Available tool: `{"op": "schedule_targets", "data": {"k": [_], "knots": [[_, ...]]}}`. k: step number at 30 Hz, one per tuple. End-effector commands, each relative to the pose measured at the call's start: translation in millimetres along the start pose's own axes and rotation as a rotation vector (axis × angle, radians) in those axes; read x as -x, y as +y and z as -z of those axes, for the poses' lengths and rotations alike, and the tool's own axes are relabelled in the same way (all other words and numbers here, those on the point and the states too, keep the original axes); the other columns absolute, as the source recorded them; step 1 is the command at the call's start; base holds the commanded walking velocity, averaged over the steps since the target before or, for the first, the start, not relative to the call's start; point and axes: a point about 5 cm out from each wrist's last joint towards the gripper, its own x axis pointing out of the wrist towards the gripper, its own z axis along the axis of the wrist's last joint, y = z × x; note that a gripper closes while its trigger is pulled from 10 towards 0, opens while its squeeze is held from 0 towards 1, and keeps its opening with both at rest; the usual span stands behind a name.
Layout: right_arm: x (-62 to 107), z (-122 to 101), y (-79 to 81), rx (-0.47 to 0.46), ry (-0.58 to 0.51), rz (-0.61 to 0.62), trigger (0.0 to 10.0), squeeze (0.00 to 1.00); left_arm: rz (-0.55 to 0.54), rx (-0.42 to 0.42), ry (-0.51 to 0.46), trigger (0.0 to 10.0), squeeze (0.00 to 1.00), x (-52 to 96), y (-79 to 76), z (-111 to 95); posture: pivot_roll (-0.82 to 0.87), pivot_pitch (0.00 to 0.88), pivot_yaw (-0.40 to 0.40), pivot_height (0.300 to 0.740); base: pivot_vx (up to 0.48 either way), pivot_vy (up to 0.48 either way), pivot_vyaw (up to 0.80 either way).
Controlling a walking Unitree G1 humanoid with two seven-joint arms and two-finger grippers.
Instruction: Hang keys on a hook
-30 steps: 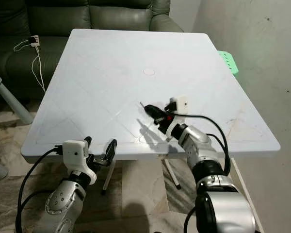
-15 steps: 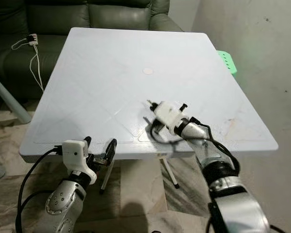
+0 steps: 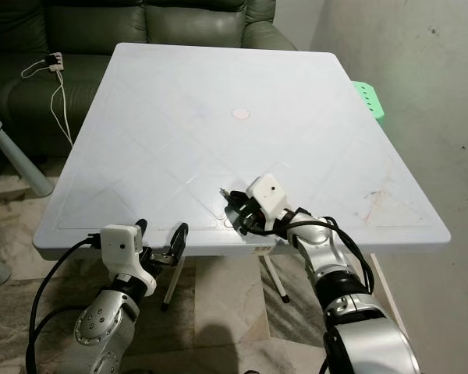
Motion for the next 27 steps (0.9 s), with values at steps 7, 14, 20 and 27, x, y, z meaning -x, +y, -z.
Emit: {"op": "schedule_targets", "data": {"k": [7, 14, 20, 27], "knots": [[5.9, 0.9, -5.1, -0.064, -0.017, 0.0, 10.0, 1.0, 0.014, 0.005, 0.002, 10.0, 0.0, -0.8, -3.4, -0.8, 0.08, 0.131, -0.115, 0.74, 0.0, 0.0, 0.0], [4.2, -1.0, -5.6, -0.05, -0.009, -0.001, 10.0, 0.0, 0.015, 0.005, 0.003, 10.0, 0.0, -0.6, -3.6, -0.8, 0.09, 0.131, -0.117, 0.74, 0.0, 0.0, 0.0], [2.7, -1.4, -5.7, -0.061, -0.007, 0.002, 10.0, 0.0, 0.012, 0.005, 0.003, 10.0, 0.0, 0.0, -3.5, -0.8, 0.09, 0.129, -0.12, 0.74, 0.0, 0.0, 0.0], [4.3, -1.2, -11.6, -0.099, -0.011, 0.056, 10.0, 0.0, 0.013, 0.008, 0.002, 10.0, 0.0, 0.3, -4.2, -0.7, 0.09, 0.124, -0.12, 0.74, 0.0, 0.0, 0.0]]}}
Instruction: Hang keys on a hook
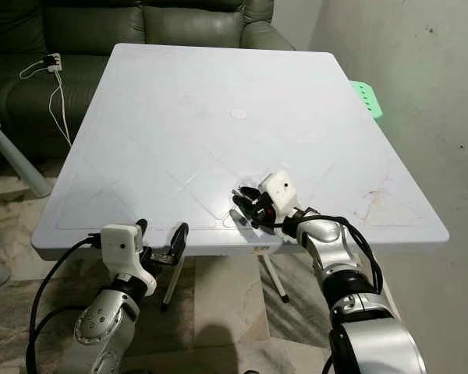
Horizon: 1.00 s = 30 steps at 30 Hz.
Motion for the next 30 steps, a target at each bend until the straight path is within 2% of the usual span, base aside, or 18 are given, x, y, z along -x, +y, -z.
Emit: {"op": "schedule_targets", "data": {"k": [1, 3, 4, 5, 6, 12, 15, 18, 19, 20, 21, 26, 27, 30], "knots": [[2.8, -3.3, -8.3, -0.01, -0.006, 0.043, 10.0, 0.0, 0.012, 0.007, 0.002, 10.0, 0.0, 1.0, -4.1, -0.2, 0.09, 0.125, -0.119, 0.74, 0.0, 0.0, 0.0], [5.0, -2.3, -10.7, -0.02, -0.002, 0.054, 10.0, 0.0, 0.013, 0.009, 0.002, 10.0, 0.0, 0.9, -4.4, -0.1, 0.09, 0.122, -0.119, 0.74, 0.0, 0.0, 0.0], [6.3, -1.8, -11.9, -0.013, 0.002, 0.059, 10.0, 0.26, 0.014, 0.009, 0.002, 10.0, 0.0, 0.9, -4.6, -0.1, 0.09, 0.122, -0.119, 0.74, 0.0, 0.0, 0.0], [7.4, -1.5, -12.5, 0.0, 0.004, 0.063, 10.0, 0.22, 0.015, 0.008, 0.003, 10.0, 0.0, 0.9, -4.5, 0.0, 0.09, 0.122, -0.119, 0.74, 0.0, 0.0, 0.0], [9.2, -0.5, -13.8, 0.004, 0.009, 0.067, 10.0, 0.0, 0.015, 0.008, 0.004, 10.0, 0.0, 0.9, -4.5, 0.2, 0.09, 0.121, -0.119, 0.74, 0.0, 0.0, 0.0], [18.5, 1.7, -20.6, 0.003, 0.025, 0.063, 10.0, 0.0, 0.015, 0.016, 0.005, 10.0, 0.0, 1.1, -4.6, 0.5, 0.09, 0.117, -0.116, 0.74, 0.0, 0.0, 0.0], [20.9, 3.3, -18.6, 0.022, 0.027, 0.03, 10.0, 0.0, 0.02, 0.014, 0.004, 10.0, 0.0, 0.6, -5.0, 0.3, 0.09, 0.115, -0.115, 0.74, 0.0, 0.0, 0.0], [19.8, 3.7, -14.3, 0.005, 0.014, -0.006, 10.0, 0.0, 0.023, 0.017, 0.004, 10.0, 0.0, 0.0, -5.4, 0.1, 0.08, 0.118, -0.112, 0.74, 0.0, 0.0, 0.0], [18.8, 3.9, -12.5, -0.007, 0.008, -0.017, 10.0, 0.11, 0.025, 0.016, 0.004, 10.0, 0.0, -0.1, -5.8, 0.0, 0.08, 0.118, -0.112, 0.74, 0.0, 0.0, 0.0], [18.2, 3.9, -11.4, -0.016, 0.004, -0.025, 10.0, 0.11, 0.026, 0.016, 0.004, 10.0, 0.0, -0.1, -6.1, -0.1, 0.08, 0.119, -0.112, 0.74, 0.0, 0.0, 0.0], [17.5, 3.8, -10.4, -0.025, -0.001, -0.031, 10.0, 1.0, 0.027, 0.016, 0.004, 10.0, 0.0, -0.2, -6.3, -0.2, 0.08, 0.119, -0.112, 0.74, 0.0, 0.0, 0.0], [14.0, 2.2, -8.0, 0.003, -0.008, -0.018, 10.0, 1.0, 0.026, 0.017, 0.004, 10.0, 0.0, 0.0, -5.7, -0.5, 0.08, 0.125, -0.113, 0.74, 0.0, 0.0, 0.0], [12.6, 1.3, -7.6, 0.027, -0.008, -0.008, 10.0, 0.0, 0.023, 0.017, 0.004, 10.0, 0.0, 0.3, -5.0, -0.6, 0.09, 0.126, -0.114, 0.74, 0.0, 0.0, 0.0], [10.1, 0.2, -7.7, 0.026, -0.003, 0.004, 10.0, 0.0, 0.02, 0.015, 0.004, 10.0, 0.0, 0.4, -4.4, -0.8, 0.09, 0.128, -0.115, 0.74, 0.0, 0.0, 0.0]]}}
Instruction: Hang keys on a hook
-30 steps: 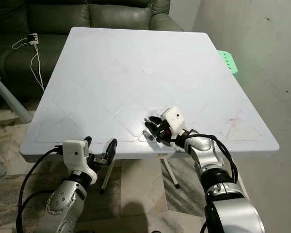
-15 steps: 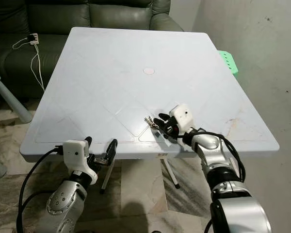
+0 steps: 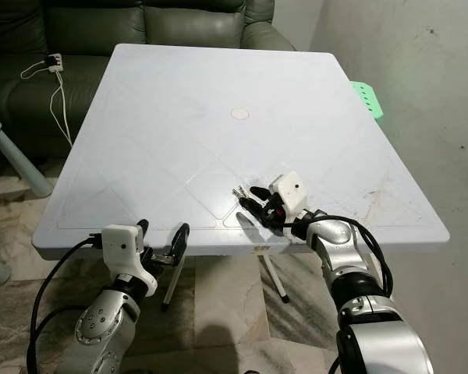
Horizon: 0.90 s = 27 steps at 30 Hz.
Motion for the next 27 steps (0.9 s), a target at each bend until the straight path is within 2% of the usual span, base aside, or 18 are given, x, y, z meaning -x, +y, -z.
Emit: {"op": "schedule_targets", "data": {"k": [1, 11, 27], "knots": [[-2.3, -4.3, -1.4, 0.024, -0.003, 0.007, 10.0, 0.0, 0.013, 0.007, 0.0, 10.0, 0.0, 0.7, -3.4, -1.3, 0.09, 0.129, -0.115, 0.74, 0.0, 0.0, 0.0], [-2.3, 1.1, 4.7, 0.098, 0.045, -0.049, 10.0, 0.0, 0.008, 0.011, 0.0, 10.0, 0.0, 1.2, -3.4, -1.1, 0.09, 0.133, -0.118, 0.74, 0.0, 0.0, 0.0], [-2.0, 9.7, 7.1, 0.12, 0.1, -0.027, 10.0, 0.0, 0.009, 0.014, -0.001, 10.0, 0.0, 1.6, -3.6, -1.8, 0.09, 0.136, -0.117, 0.74, 0.0, 0.0, 0.0]]}}
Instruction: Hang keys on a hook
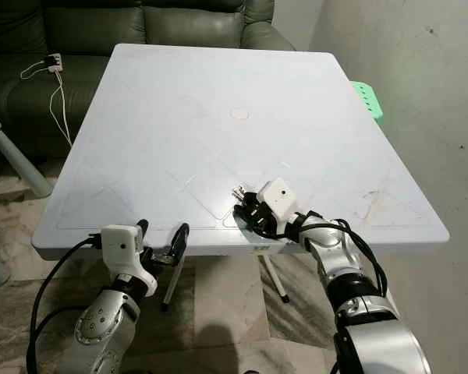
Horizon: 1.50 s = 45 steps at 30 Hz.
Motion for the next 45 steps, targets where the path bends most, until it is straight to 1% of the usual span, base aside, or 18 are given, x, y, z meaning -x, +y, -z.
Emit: {"op": "schedule_targets", "data": {"k": [1, 4, 5, 6, 8, 9, 21, 26, 34, 35, 37, 39, 41, 43, 45], "knots": [[3.5, 5.3, -1.9, 0.006, 0.035, 0.011, 10.0, 0.0, 0.01, 0.012, -0.001, 10.0, 0.0, 1.5, -3.6, -1.6, 0.09, 0.136, -0.117, 0.74, 0.0, 0.0, 0.0], [3.5, 6.5, -2.2, 0.006, 0.049, 0.018, 10.0, 0.0, 0.009, 0.013, 0.0, 10.0, 0.0, 1.4, -3.6, -1.4, 0.09, 0.137, -0.117, 0.74, 0.0, 0.0, 0.0], [3.3, 6.9, -2.0, 0.003, 0.052, 0.016, 5.5, 0.0, 0.009, 0.013, 0.0, 10.0, 0.0, 1.4, -3.7, -1.5, 0.09, 0.137, -0.117, 0.74, 0.0, 0.0, 0.0], [3.1, 7.5, -1.9, -0.006, 0.055, 0.019, 4.5, 0.0, 0.009, 0.013, -0.001, 10.0, 0.0, 1.5, -3.8, -1.5, 0.09, 0.137, -0.117, 0.74, 0.0, 0.0, 0.0], [2.8, 7.8, -2.0, -0.006, 0.058, 0.024, 4.7, 0.0, 0.008, 0.015, -0.001, 10.0, 0.0, 1.5, -3.7, -1.6, 0.09, 0.136, -0.118, 0.74, 0.0, 0.0, 0.0], [2.8, 7.9, -1.9, -0.007, 0.058, 0.023, 0.0, 0.0, 0.007, 0.015, 0.0, 10.0, 0.0, 1.5, -3.6, -1.5, 0.09, 0.136, -0.118, 0.74, 0.0, 0.0, 0.0], [4.0, 8.9, -3.8, -0.001, 0.066, 0.044, 0.0, 0.0, 0.008, 0.019, 0.003, 10.0, 0.0, 1.6, -4.6, -0.9, 0.09, 0.131, -0.119, 0.74, 0.0, 0.0, 0.0], [3.5, 7.2, -5.7, -0.02, 0.053, 0.06, 0.0, 0.0, 0.01, 0.021, 0.003, 10.0, 0.0, 1.3, -5.5, -0.4, 0.09, 0.127, -0.119, 0.74, 0.0, 0.0, 0.0], [2.0, -2.2, -12.0, -0.101, -0.03, 0.102, 0.0, 0.0, 0.014, 0.021, 0.004, 10.0, 0.0, 1.3, -6.6, 0.2, 0.09, 0.113, -0.116, 0.74, 0.0, 0.0, 0.0], [1.9, -4.1, -13.2, -0.127, -0.05, 0.105, 0.0, 0.0, 0.015, 0.022, 0.004, 10.0, 0.0, 1.2, -6.9, 0.0, 0.09, 0.113, -0.117, 0.74, 0.0, 0.0, 0.0], [1.6, -13.2, -20.1, -0.225, -0.137, 0.133, 0.0, 0.0, 0.018, 0.022, 0.004, 10.0, 0.0, 1.1, -7.2, 0.3, 0.09, 0.109, -0.116, 0.74, 0.0, 0.0, 0.0], [1.8, -16.5, -22.9, -0.248, -0.164, 0.139, 0.0, 0.0, 0.019, 0.021, 0.005, 10.0, 0.0, 1.1, -7.5, 0.5, 0.09, 0.107, -0.115, 0.74, 0.0, 0.0, 0.0], [1.9, -18.5, -23.7, -0.261, -0.178, 0.128, 0.0, 0.0, 0.022, 0.023, 0.006, 10.0, 0.0, 1.1, -7.9, 0.6, 0.09, 0.104, -0.114, 0.74, 0.0, 0.0, 0.0], [1.9, -17.6, -22.6, -0.232, -0.163, 0.124, 0.0, 0.0, 0.024, 0.021, 0.005, 10.0, 0.0, 1.1, -8.3, 0.8, 0.09, 0.102, -0.114, 0.74, 0.0, 0.0, 0.0], [1.7, -15.9, -20.9, -0.226, -0.153, 0.117, 0.0, 0.0, 0.025, 0.021, 0.005, 10.0, 0.0, 1.2, -8.5, 0.8, 0.09, 0.101, -0.114, 0.74, 0.0, 0.0, 0.0]]}}
